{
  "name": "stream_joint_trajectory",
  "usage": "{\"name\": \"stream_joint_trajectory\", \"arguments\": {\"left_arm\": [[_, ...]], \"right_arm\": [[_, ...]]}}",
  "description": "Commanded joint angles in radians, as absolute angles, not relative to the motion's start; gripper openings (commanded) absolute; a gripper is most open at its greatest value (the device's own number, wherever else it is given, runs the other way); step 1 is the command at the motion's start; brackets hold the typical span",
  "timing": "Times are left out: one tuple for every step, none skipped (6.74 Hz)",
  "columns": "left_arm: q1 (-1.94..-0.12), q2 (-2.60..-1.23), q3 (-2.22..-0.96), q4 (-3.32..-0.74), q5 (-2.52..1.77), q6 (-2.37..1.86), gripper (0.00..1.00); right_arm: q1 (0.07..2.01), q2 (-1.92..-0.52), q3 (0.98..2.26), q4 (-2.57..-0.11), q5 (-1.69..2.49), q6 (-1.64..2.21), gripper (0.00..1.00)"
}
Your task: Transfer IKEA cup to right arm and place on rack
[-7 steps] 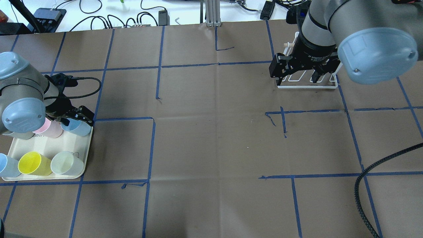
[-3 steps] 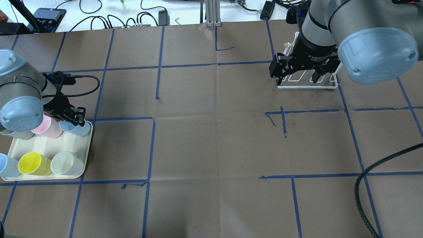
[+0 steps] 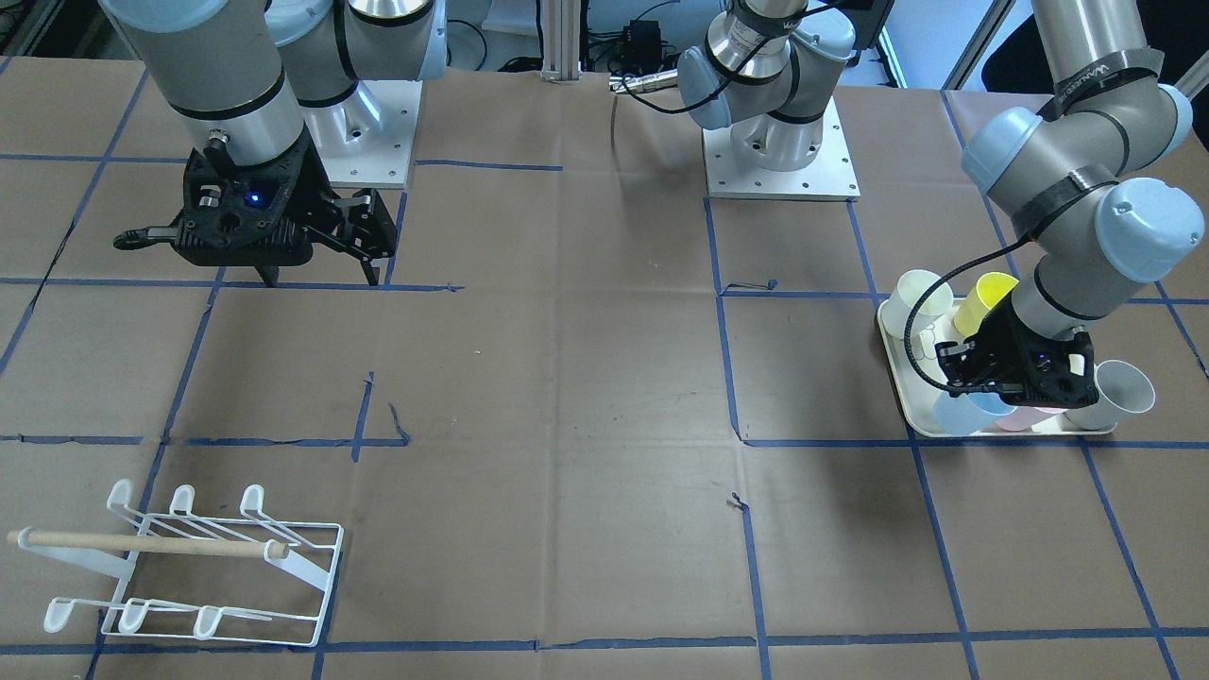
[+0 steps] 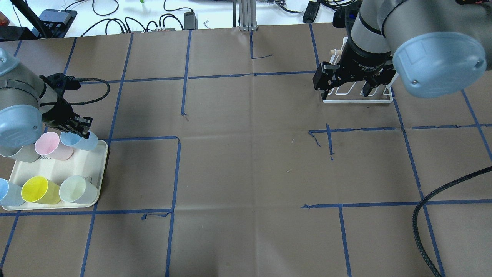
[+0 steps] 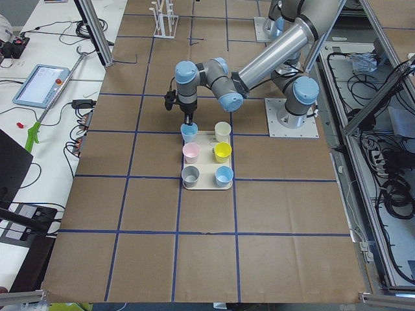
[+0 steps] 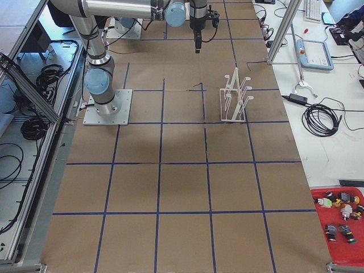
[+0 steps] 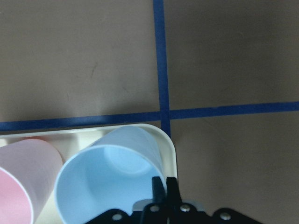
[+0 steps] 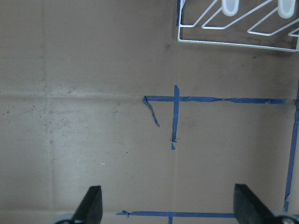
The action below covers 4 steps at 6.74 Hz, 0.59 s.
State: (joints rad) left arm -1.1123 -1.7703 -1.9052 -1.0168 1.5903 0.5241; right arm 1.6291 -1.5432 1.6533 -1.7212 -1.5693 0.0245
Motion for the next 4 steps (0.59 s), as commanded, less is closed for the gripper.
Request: {"name": "stream_joint_trajectory", "arguments": {"left_arm": [[-1.121,-1.744,-1.767,-1.171,1.588,0.482,0.00],[-1.129,-1.759,-1.664,-1.265,1.586,0.462,0.00],[-1.144,-1.775,-1.558,-1.363,1.586,0.448,0.00],[-1.164,-1.799,-1.496,-1.417,1.586,0.424,0.00]], "right_arm": [[1.629,-1.546,1.652,-1.723,-1.568,0.026,1.00],[1.629,-1.546,1.651,-1.724,-1.565,0.028,1.00],[1.629,-1.545,1.654,-1.761,-1.563,0.047,1.00],[1.629,-1.543,1.654,-1.799,-1.546,0.061,1.00]]}}
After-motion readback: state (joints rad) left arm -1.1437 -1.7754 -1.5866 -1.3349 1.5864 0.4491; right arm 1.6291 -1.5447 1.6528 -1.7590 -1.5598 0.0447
